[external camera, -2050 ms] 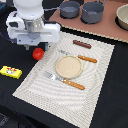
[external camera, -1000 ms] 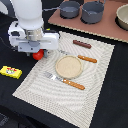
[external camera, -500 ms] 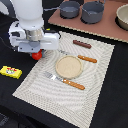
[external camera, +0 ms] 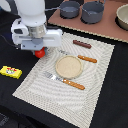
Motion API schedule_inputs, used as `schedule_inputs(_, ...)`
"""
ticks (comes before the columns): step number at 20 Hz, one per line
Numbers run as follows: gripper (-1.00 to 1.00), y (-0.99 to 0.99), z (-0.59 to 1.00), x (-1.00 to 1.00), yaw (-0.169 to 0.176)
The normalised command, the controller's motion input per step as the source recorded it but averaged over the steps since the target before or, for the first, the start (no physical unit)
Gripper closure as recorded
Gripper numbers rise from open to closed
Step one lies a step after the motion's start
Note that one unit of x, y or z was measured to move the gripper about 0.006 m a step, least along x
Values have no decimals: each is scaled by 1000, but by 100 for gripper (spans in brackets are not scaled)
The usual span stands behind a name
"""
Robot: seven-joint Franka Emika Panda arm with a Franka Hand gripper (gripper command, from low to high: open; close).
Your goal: Interact with the objects in diverse but meaningful ways.
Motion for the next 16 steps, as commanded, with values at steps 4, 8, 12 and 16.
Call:
schedule_inputs(4,100,359,420,765,-24)
schedule_inputs(8,100,351,266,731,-58)
schedule_inputs(12,100,384,159,676,-63)
schedule_inputs(16,100,404,129,637,-51)
